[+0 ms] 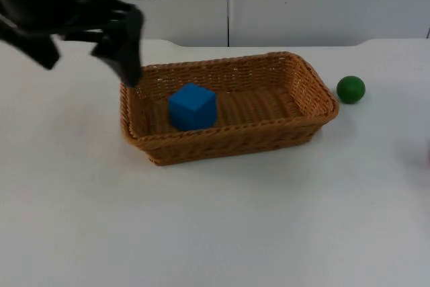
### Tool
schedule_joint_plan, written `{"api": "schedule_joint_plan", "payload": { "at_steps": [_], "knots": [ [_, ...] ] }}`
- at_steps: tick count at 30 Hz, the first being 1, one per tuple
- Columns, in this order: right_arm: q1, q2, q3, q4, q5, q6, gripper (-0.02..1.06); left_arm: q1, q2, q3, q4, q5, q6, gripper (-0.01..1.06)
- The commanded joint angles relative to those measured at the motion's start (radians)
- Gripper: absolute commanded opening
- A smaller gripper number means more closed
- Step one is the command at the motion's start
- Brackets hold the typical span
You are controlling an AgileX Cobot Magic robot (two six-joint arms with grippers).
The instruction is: Place all geometric objects except the red cube into the basket.
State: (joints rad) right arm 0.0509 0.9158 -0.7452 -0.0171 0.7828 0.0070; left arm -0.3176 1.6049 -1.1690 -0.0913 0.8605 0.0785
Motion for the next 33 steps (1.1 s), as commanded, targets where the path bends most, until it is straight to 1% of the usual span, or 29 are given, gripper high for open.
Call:
{"api": "schedule_joint_plan", "payload": {
  "at_steps": [1, 3, 5, 8, 10, 11, 13, 14, 16, 23, 25, 29, 33],
  "knots": [
    [-0.007, -0.001, -0.001, -0.003, -0.008, 0.001, 1.05, 0.044, -0.071, 0.061, -0.027, -0.029, -0.001, 0.97],
    [-0.007, -0.001, -0.001, -0.003, -0.01, 0.001, 1.05, 0.091, -0.132, 0.129, -0.033, -0.046, -0.005, 0.97],
    [-0.007, -0.001, -0.001, -0.003, -0.01, 0.001, 1.05, 0.103, -0.148, 0.147, -0.033, -0.048, -0.008, 0.97],
    [-0.007, -0.001, -0.001, -0.003, -0.01, 0.001, 1.05, 0.164, -0.255, 0.265, -0.039, -0.07, -0.029, 0.97],
    [-0.007, -0.001, -0.001, -0.003, -0.01, 0.001, 1.05, 0.189, -0.316, 0.339, -0.051, -0.098, -0.029, 0.97],
    [-0.007, -0.001, -0.001, -0.003, -0.01, 0.001, 1.05, 0.189, -0.316, 0.339, -0.051, -0.098, -0.029, 0.97],
    [-0.007, -0.001, -0.001, -0.003, -0.008, 0.001, 1.05, 0.204, -0.381, 0.397, -0.058, -0.133, -0.031, 0.97],
    [-0.007, -0.001, -0.001, -0.003, -0.008, 0.001, 1.05, 0.212, -0.403, 0.419, -0.058, -0.137, -0.031, 0.97],
    [-0.007, -0.001, -0.001, -0.003, -0.008, 0.001, 1.05, 0.227, -0.445, 0.435, -0.058, -0.132, -0.031, 0.97],
    [-0.007, -0.001, -0.001, -0.003, -0.01, -0.001, 1.05, 0.231, -0.488, 0.439, -0.056, -0.118, -0.031, 0.97],
    [-0.007, -0.001, -0.001, -0.003, -0.01, -0.018, 1.05, 0.231, -0.488, 0.441, -0.054, -0.116, -0.031, 0.97],
    [-0.007, 0.003, -0.005, -0.003, -0.034, -0.085, 1.05, 0.231, -0.488, 0.446, -0.054, -0.118, -0.034, 0.97],
    [-0.007, 0.052, -0.035, 0.002, -0.023, -0.096, 1.05, 0.231, -0.488, 0.446, -0.054, -0.124, -0.033, 0.97]
  ]
}}
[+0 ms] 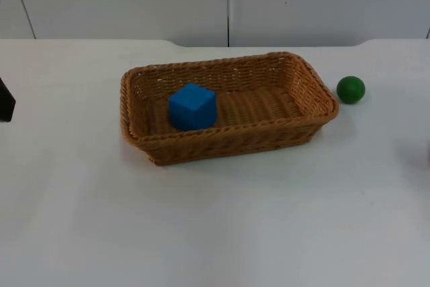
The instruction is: Place all geometric objects except the red cube into the basket.
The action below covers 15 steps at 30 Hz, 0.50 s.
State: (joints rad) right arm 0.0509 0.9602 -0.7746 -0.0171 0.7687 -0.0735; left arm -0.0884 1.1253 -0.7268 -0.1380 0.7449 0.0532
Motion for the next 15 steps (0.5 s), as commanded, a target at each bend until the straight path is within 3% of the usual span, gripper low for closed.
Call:
{"api": "schedule_joint_plan", "payload": {
  "at_steps": [1, 6, 9, 15],
  "knots": [
    [-0.007, 0.054, -0.047, 0.004, 0.01, -0.018, 1.05, 0.002, -0.008, 0.004, -0.007, -0.012, -0.008, 0.97],
    [-0.007, 0.202, -0.151, 0.057, 0.023, -0.066, 1.05, 0.002, -0.008, 0.004, -0.001, -0.017, -0.028, 0.97],
    [-0.007, 0.354, -0.243, 0.136, 0.012, -0.152, 1.05, 0.002, -0.008, 0.004, 0.021, -0.017, -0.042, 0.97],
    [0.029, 0.607, -0.384, 0.152, -0.032, -0.259, 1.05, 0.002, -0.008, 0.004, 0.078, -0.017, -0.114, 0.97]
  ]
}}
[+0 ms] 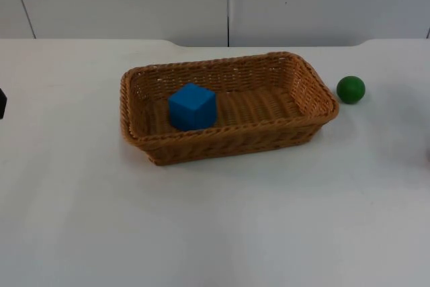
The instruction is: Place all geometric objects except the red cube into the basket.
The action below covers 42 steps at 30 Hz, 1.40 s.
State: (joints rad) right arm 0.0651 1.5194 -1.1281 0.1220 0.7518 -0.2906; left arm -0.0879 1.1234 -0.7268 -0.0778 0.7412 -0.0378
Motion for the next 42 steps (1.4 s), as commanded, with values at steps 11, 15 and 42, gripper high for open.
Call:
{"api": "schedule_joint_plan", "payload": {
  "at_steps": [11, 15, 42],
  "knots": [
    [0.098, 0.486, -0.404, 0.02, -0.048, -0.083, 1.05, 0.001, -0.006, 0.004, 0.019, -0.017, -0.023, 0.97],
    [0.098, 0.573, -0.474, 0.047, -0.062, -0.083, 1.05, 0.001, -0.006, 0.004, 0.03, -0.019, -0.023, 0.97],
    [0.153, 0.83, -0.497, 0.047, -0.441, -0.074, 0.81, 0.001, -0.006, 0.004, 0.043, -0.039, -0.023, 0.97]
  ]
}}
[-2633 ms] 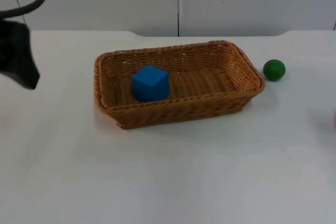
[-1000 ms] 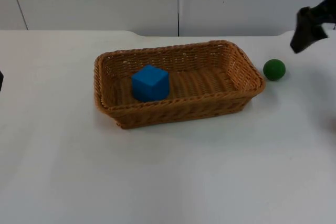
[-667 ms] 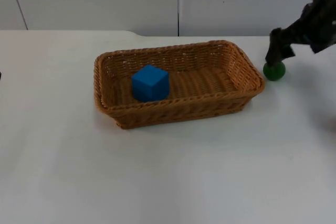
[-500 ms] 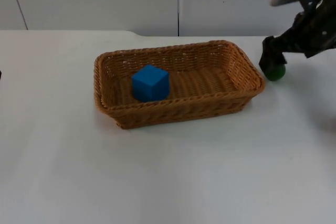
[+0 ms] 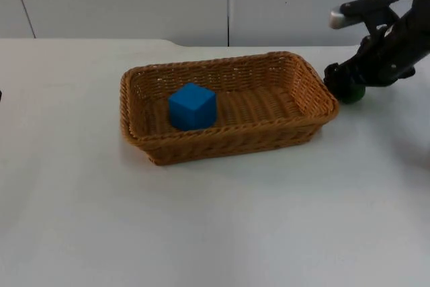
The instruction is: Place all geometric objects except the red cube into the basket.
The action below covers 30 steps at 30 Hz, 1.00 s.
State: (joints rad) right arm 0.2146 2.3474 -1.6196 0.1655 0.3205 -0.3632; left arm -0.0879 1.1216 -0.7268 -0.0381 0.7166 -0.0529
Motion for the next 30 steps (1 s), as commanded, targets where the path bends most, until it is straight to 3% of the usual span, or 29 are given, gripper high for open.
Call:
{"api": "schedule_joint_plan", "payload": {
  "at_steps": [1, 2, 3, 7, 9, 10, 11, 21, 30],
  "knots": [
    [0.003, 0.004, -0.006, 0.003, -0.012, 0.001, 0.75, 0.001, -0.005, 0.004, 0.003, -0.014, -0.008, 0.97],
    [0.003, 0.004, -0.006, 0.002, -0.012, 0.001, 0.67, 0.001, -0.005, 0.004, 0.003, -0.014, -0.008, 0.97],
    [0.003, 0.004, -0.006, 0.002, -0.012, 0.001, 0.67, 0.001, -0.005, 0.004, 0.003, -0.014, -0.008, 0.97],
    [0.003, -0.026, -0.006, -0.002, -0.019, 0.004, 0.28, 0.001, -0.005, 0.004, 0.003, -0.014, -0.008, 0.97],
    [0.003, -0.07, -0.006, -0.007, 0.012, 0.004, 0.06, 0.001, -0.005, 0.004, 0.003, -0.014, -0.008, 0.97],
    [0.003, -0.096, -0.006, -0.007, 0.034, 0.004, 0.0, 0.001, -0.005, 0.004, 0.003, -0.014, -0.008, 0.97],
    [0.003, -0.096, -0.006, -0.007, 0.034, 0.004, 0.0, 0.001, -0.005, 0.004, 0.003, -0.014, -0.008, 0.97],
    [0.001, -0.38, -0.006, -0.035, 0.395, 0.004, 0.0, 0.001, -0.005, 0.004, 0.003, -0.014, -0.008, 0.97],
    [0.001, -0.404, -0.006, -0.031, 0.487, 0.023, 0.0, 0.001, -0.005, 0.004, 0.005, -0.012, -0.008, 0.97]
  ]
}}
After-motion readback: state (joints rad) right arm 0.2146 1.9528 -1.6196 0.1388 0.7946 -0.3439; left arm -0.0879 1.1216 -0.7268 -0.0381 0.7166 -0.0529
